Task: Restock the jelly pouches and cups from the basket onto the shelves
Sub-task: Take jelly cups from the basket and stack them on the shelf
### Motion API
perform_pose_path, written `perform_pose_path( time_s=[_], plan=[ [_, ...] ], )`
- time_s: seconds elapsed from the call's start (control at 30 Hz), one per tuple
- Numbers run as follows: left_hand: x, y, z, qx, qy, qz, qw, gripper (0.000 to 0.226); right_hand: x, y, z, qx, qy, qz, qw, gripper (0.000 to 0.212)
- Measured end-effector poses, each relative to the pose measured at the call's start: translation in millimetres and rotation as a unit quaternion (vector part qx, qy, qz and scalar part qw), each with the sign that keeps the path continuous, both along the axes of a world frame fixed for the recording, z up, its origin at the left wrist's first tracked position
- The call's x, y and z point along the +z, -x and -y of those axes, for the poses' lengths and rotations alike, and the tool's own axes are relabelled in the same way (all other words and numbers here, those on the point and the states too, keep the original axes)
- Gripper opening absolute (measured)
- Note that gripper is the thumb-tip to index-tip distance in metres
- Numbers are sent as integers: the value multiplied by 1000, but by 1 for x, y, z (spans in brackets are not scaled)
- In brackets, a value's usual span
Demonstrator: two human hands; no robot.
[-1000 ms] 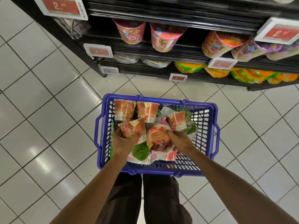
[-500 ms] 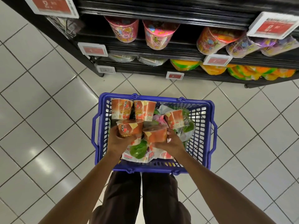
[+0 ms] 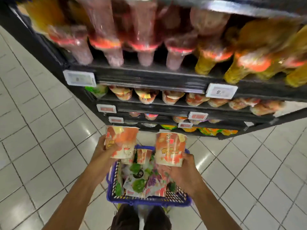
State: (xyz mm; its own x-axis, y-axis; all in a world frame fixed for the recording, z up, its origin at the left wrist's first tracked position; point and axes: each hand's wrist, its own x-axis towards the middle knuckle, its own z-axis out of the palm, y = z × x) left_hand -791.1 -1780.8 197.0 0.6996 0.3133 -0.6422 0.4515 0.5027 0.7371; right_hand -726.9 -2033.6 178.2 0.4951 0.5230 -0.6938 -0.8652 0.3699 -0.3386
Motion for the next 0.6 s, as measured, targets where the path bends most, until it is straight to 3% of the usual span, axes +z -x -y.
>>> perform_pose_path(
  time_s=[0.13, 0.27, 0.33, 0.37, 0.5, 0.6],
  plan=[
    [137, -17, -2, -21, -3, 106, 994, 98, 134, -17, -2, -16, -51, 80, 995, 81],
    [251, -32, 3, -23, -10, 193, 981, 64, 260, -35, -17, -42, -96, 190, 976, 87],
    [305, -36, 2, -40, -15, 240, 970, 58, 320, -38, -24, -54, -121, 251, 959, 87],
    [329, -38, 1, -48, -17, 258, 965, 63, 345, -40, -27, -63, -132, 275, 950, 92],
    [430, -31, -12, -81, -32, 326, 941, 121, 445, -30, -37, -70, -159, 362, 916, 103],
    [486, -24, -23, -82, -53, 384, 918, 120, 499, -19, -40, -94, -168, 395, 898, 106]
  ],
)
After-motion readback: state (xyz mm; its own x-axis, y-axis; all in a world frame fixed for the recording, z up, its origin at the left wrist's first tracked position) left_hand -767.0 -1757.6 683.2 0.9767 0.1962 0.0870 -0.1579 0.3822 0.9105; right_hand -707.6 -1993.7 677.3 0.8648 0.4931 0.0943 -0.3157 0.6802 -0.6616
